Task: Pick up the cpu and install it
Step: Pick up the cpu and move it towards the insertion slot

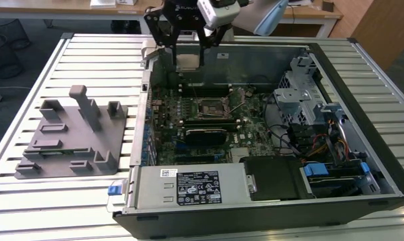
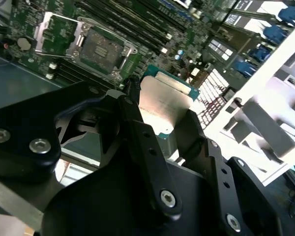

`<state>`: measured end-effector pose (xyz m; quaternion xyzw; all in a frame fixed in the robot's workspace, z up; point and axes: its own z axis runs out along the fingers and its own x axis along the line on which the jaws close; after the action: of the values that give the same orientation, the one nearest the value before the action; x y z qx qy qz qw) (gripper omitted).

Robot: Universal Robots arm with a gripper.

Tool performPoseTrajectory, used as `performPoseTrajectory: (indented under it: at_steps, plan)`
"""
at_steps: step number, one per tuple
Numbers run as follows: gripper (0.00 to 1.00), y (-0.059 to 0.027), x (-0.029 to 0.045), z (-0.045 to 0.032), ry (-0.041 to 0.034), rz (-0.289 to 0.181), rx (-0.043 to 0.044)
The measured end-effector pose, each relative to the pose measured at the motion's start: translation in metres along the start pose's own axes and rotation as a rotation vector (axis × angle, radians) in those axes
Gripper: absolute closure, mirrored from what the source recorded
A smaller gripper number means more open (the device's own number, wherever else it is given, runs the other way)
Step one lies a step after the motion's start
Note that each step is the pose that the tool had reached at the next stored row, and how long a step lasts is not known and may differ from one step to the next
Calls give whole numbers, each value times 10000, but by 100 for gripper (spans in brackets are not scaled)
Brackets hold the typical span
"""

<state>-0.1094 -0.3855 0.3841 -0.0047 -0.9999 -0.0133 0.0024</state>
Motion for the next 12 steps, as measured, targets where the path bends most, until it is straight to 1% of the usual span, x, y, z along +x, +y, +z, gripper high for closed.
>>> performPoseTrajectory:
  at_steps: [4, 7, 12]
  plan:
    - [47, 49, -134, 5, -1, 0, 0]
    - [47, 102, -211, 8, -2, 0, 0]
    - [47, 223, -266, 18, -7, 1, 0]
